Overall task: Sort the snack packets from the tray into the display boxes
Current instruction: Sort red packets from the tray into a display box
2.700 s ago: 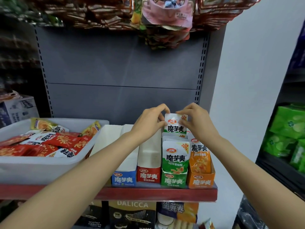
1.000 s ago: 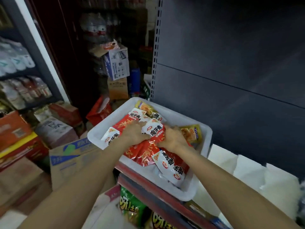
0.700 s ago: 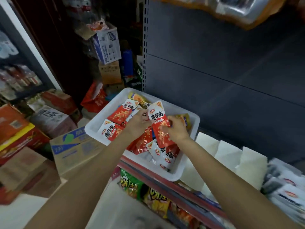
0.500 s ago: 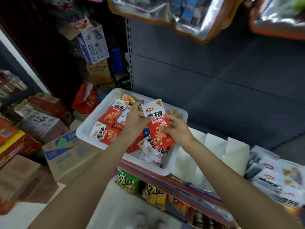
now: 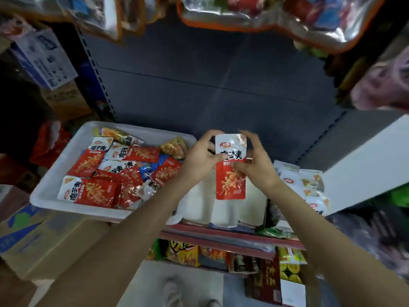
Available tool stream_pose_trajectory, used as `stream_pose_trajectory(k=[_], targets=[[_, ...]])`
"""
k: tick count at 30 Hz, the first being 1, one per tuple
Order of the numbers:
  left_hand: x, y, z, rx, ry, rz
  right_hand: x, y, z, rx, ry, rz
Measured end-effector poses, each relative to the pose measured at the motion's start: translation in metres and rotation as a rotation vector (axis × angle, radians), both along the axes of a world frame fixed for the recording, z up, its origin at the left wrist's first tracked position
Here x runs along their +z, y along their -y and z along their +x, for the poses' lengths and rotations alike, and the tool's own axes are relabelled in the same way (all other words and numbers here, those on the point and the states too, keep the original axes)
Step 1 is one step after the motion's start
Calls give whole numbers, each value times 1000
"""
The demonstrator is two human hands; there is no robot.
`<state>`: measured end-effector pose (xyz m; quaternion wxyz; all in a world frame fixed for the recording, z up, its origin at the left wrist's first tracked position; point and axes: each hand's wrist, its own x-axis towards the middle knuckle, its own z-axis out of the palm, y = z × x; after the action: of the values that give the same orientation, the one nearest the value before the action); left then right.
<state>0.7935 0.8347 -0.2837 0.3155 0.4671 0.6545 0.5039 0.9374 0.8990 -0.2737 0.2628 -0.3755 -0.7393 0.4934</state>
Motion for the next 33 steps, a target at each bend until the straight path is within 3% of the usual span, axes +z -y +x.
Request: stream_pose_trajectory(k=[7, 14, 19, 22, 25, 33], targets=[[3, -15, 45, 52, -105, 36, 15, -17, 44, -102, -11, 119], [-23, -62, 46, -189, -417, -348, 13, -47, 65, -198, 5, 165], [-24, -77, 47, -306, -245, -437, 1, -57, 63, -119, 218, 155], [-27, -81, 46, -290, -211, -461, -7, -65, 64, -64, 457, 198], [-29, -79, 45, -293, -281, -459, -15, -74, 65, -18, 649, 294], [-31, -79, 48, -295, -346, -443, -21, -78, 56, 90, 886, 427]])
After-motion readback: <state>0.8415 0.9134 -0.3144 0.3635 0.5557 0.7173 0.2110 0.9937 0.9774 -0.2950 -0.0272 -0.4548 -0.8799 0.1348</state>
